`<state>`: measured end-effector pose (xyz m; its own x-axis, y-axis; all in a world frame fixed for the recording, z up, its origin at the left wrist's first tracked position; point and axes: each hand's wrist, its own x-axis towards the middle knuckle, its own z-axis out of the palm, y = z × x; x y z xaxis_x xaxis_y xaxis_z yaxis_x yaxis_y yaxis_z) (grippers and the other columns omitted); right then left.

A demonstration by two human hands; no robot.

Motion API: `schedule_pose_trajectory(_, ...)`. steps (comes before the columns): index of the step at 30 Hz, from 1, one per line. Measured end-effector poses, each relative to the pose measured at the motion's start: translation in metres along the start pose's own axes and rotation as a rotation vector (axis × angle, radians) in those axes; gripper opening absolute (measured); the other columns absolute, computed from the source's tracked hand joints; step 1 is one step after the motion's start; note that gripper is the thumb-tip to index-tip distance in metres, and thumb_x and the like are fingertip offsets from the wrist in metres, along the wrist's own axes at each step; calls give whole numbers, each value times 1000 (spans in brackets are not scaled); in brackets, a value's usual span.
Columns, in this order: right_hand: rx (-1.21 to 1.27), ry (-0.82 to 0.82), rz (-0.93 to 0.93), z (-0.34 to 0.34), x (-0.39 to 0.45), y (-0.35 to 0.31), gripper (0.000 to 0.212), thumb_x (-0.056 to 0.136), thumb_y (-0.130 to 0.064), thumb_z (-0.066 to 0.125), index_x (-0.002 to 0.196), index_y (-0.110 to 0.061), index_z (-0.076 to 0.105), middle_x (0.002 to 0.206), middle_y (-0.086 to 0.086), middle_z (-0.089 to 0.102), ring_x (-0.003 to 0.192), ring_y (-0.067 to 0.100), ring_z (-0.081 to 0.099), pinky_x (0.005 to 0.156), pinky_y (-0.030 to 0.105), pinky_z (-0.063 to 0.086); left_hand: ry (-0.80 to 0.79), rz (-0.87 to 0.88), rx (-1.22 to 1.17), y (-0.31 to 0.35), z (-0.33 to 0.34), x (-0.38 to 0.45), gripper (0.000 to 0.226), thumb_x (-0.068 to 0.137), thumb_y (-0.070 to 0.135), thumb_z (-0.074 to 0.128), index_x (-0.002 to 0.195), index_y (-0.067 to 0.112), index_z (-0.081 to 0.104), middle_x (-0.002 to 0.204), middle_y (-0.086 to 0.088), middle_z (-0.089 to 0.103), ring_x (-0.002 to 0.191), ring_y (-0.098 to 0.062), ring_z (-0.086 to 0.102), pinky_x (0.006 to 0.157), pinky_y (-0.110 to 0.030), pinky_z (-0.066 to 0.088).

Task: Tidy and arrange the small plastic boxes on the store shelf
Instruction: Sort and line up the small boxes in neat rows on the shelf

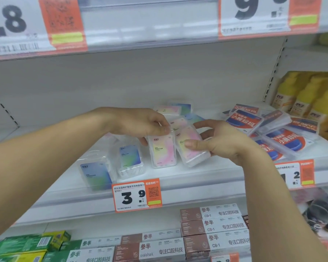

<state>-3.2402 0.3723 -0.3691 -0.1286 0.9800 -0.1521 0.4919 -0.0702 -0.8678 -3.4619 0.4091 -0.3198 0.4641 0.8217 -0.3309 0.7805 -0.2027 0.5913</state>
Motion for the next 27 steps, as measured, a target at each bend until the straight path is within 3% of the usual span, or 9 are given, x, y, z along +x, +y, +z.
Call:
schedule_pose_trajectory(3, 162, 62, -15, -2, 3, 0, 57, 77, -1, 79, 126, -18, 55, 100, 6, 69, 84, 21, 68, 70, 35, 55, 20, -2, -17, -2, 0, -1, 25, 98, 33, 51, 116, 18, 61, 113, 1, 70, 102, -12, 66, 91, -39, 56)
schedule_pose_trajectory(6, 347, 51, -45, -3, 4, -3, 56, 79, 11, 69, 127, -13, 51, 111, 14, 66, 97, 28, 69, 81, 45, 60, 23, 8, -61, -5, 2, -1, 24, 97, 33, 53, 111, 17, 64, 109, 2, 72, 99, -11, 68, 86, -32, 57)
schedule_pose_trajectory(10, 74, -160, -52, -4, 2, -2, 45, 74, -11, 83, 112, -18, 60, 113, 10, 67, 98, 26, 71, 87, 48, 58, 13, 36, -53, -2, 5, -4, 30, 91, 39, 60, 109, 16, 68, 104, 5, 74, 97, -8, 69, 81, -21, 55)
schedule_pose_trajectory(12, -63, -216, -25, 0, 0, -5, 54, 66, -31, 89, 113, -25, 63, 115, 1, 66, 100, 20, 70, 87, 42, 59, -31, 49, -63, 0, 5, -7, 32, 88, 41, 63, 110, 17, 68, 104, 6, 74, 96, -7, 69, 86, -24, 56)
schedule_pose_trajectory(15, -222, -166, -82, 5, -1, -15, 65, 57, -50, 88, 115, -33, 64, 119, -14, 62, 111, 6, 60, 92, 29, 52, -77, 54, -64, 2, 3, -10, 34, 86, 40, 65, 111, 17, 69, 104, 6, 75, 97, -7, 69, 90, -27, 55)
schedule_pose_trajectory(19, -221, -172, -176, 5, -2, -25, 57, 57, -43, 91, 107, -36, 67, 108, -18, 65, 108, -6, 57, 88, 16, 43, -123, 56, -43, 0, 1, -14, 34, 85, 40, 65, 111, 18, 69, 105, 5, 74, 99, -9, 69, 91, -27, 53)
schedule_pose_trajectory(23, -267, -233, -175, 9, -1, -29, 42, 57, -38, 92, 94, -33, 73, 101, -23, 68, 103, -13, 57, 91, 17, 43, -169, 45, -93, -2, 0, -20, 30, 95, 40, 52, 104, 18, 71, 104, -1, 75, 98, -13, 70, 89, -25, 54)
schedule_pose_trajectory(25, -256, -224, -162, 11, 1, -28, 37, 57, -38, 92, 89, -28, 75, 96, -24, 69, 103, -13, 57, 93, 18, 43, -30, 1, -31, -15, -5, -17, 36, 96, 44, 50, 107, 16, 70, 104, 2, 74, 98, -15, 69, 91, -31, 55)
schedule_pose_trajectory(27, -260, -217, -155, 11, 2, -28, 37, 57, -38, 92, 88, -28, 75, 98, -21, 69, 104, -10, 59, 96, 20, 43, 132, -69, 179, -33, -13, -12, 38, 90, 52, 53, 102, 20, 69, 98, 7, 71, 96, -18, 68, 91, -40, 55)
